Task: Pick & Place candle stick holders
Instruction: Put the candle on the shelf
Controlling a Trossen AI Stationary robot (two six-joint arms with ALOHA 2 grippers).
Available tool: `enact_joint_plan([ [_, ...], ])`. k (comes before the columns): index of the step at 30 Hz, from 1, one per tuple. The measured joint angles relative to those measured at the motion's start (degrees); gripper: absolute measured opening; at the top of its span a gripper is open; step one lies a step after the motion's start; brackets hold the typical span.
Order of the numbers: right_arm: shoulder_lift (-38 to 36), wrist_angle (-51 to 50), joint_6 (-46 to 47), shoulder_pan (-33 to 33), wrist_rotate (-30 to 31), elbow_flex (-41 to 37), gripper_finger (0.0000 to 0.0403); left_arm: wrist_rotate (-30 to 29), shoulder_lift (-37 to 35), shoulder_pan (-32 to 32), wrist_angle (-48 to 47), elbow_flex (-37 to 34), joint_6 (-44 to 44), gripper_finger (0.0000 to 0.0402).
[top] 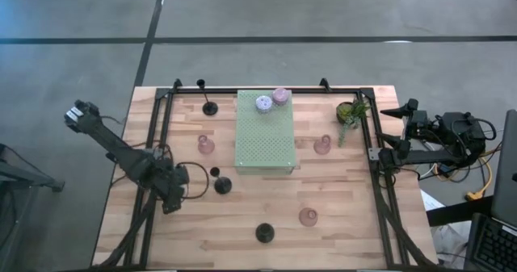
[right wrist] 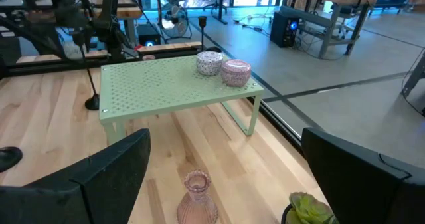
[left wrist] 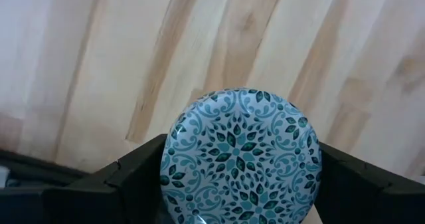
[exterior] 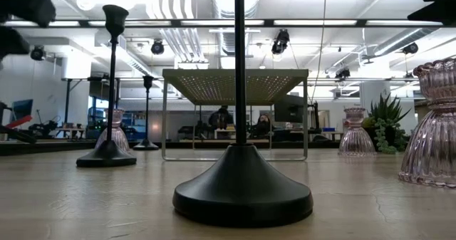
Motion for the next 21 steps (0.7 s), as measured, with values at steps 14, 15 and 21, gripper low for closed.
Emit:
enact_joint_plan([
  [14, 0.01, -0.01, 0.00, 0.02, 0.00, 0.00, 0.0384, -5.97, -2.90, 12.28, -12.40, 11.50, 2.63, 0.0304],
  [15, 0.01, -0.01, 0.00, 0.02, -0.02, -0.02, 0.0384, -6.26, -2.90, 13.93, -12.74, 12.23, 3.82, 0.0304],
  [21, 0.01, 0.01, 0.00, 0.00, 0.00, 0.00, 0.0384, -6.92, -1.59, 25.44, -13.29, 16.63, 13.52, 0.0304],
])
